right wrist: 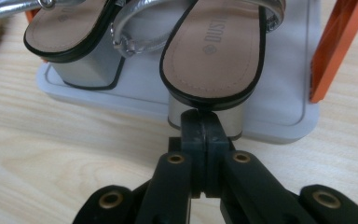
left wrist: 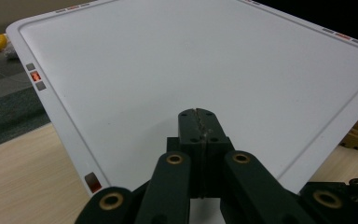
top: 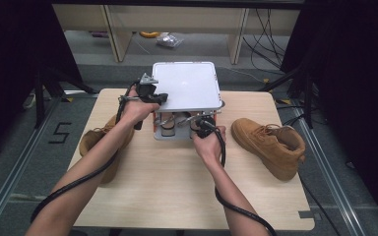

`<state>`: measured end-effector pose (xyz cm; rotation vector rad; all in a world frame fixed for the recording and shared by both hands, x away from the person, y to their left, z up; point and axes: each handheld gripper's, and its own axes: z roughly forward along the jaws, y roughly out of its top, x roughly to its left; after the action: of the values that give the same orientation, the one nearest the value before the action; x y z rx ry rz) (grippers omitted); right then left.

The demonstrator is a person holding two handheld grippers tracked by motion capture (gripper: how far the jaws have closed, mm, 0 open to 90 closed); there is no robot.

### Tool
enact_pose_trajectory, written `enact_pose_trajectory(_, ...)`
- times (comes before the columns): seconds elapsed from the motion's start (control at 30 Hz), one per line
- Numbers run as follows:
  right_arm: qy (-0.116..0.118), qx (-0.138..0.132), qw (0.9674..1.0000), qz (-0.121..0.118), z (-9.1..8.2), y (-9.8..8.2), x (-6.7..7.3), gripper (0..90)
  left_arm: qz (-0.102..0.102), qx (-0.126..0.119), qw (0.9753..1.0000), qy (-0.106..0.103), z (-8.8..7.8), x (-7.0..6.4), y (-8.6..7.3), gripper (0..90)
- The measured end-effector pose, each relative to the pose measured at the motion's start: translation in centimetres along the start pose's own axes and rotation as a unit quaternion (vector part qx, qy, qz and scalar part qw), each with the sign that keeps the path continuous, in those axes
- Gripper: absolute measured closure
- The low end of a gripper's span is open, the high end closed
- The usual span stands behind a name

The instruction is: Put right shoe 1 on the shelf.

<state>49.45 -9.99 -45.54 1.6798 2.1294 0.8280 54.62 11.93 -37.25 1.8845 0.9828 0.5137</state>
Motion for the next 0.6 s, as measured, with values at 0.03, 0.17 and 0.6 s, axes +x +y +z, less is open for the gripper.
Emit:
enact_pose_trajectory(0.03,-0.001,-0.003,1.0000,0.000,0.02,0.02,-0.04,90.0,0.000,0.000,1.0000,0.000,0.00,-0.01,0.01,89.6)
enact_pose_trajectory(0.17,-0.003,-0.003,1.0000,0.001,0.17,0.06,-0.28,90.0,0.000,0.001,1.0000,0.000,-0.01,-0.02,0.01,89.6)
enact_pose_trajectory(0.6,-0.007,-0.013,0.9999,0.005,0.94,-0.19,-0.14,90.0,0.001,0.002,1.0000,0.000,-0.01,-0.03,0.03,89.6)
